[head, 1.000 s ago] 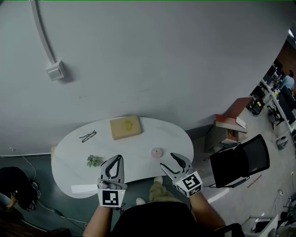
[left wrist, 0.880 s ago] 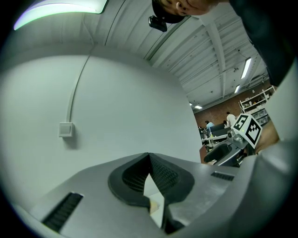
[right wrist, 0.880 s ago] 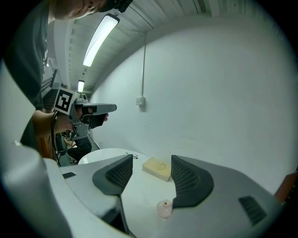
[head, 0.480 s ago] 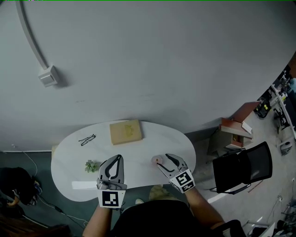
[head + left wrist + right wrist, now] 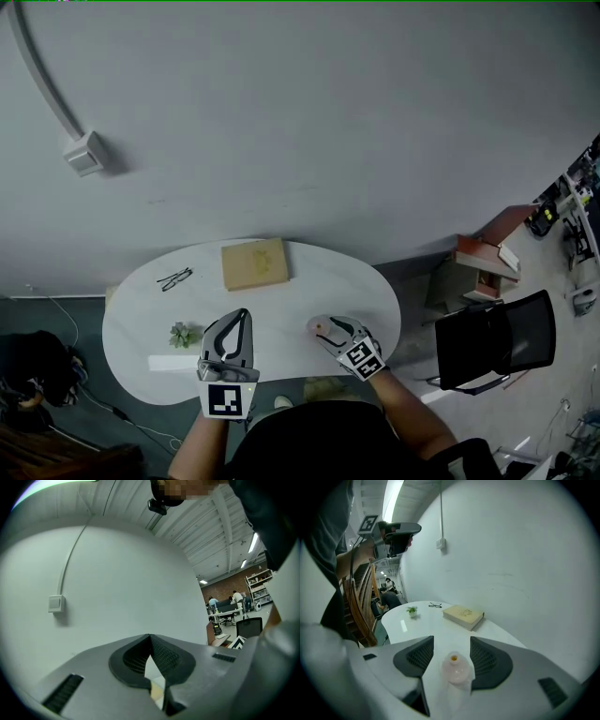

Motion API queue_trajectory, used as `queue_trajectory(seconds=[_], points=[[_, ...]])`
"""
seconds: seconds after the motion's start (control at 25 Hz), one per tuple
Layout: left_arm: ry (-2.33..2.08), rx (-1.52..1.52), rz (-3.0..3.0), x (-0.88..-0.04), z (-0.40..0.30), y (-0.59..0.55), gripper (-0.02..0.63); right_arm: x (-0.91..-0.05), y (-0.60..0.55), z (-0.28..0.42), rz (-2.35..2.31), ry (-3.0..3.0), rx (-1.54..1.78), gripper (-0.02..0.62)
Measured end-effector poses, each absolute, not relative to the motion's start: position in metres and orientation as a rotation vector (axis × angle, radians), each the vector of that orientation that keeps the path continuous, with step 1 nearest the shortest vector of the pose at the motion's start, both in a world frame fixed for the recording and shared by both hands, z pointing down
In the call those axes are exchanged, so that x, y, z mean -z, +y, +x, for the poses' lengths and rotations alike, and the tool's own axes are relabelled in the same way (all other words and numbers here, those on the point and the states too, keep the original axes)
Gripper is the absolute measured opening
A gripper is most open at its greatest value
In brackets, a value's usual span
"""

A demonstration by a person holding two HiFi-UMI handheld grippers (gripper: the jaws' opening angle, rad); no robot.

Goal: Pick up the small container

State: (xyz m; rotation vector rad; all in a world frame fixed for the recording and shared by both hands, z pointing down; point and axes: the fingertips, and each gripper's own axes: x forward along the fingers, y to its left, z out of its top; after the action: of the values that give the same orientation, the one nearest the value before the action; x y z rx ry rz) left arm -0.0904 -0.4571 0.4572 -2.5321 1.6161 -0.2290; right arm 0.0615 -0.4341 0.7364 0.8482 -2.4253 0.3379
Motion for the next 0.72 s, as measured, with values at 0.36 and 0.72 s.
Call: queue_trajectory(seconds=[0.36, 0.72], points=[[1.652, 0.280, -2.538, -0.482, -0.090, -0.465, 0.005, -0.787, -0.439, 0.055, 0.769, -2.375, -0.337, 0.218], [1.684, 0.370, -2.516, -0.495, -0.103, -0.464, 0.005, -0.807, -0.450, 0.048, 0.765, -2.328, -0.290, 0.135]])
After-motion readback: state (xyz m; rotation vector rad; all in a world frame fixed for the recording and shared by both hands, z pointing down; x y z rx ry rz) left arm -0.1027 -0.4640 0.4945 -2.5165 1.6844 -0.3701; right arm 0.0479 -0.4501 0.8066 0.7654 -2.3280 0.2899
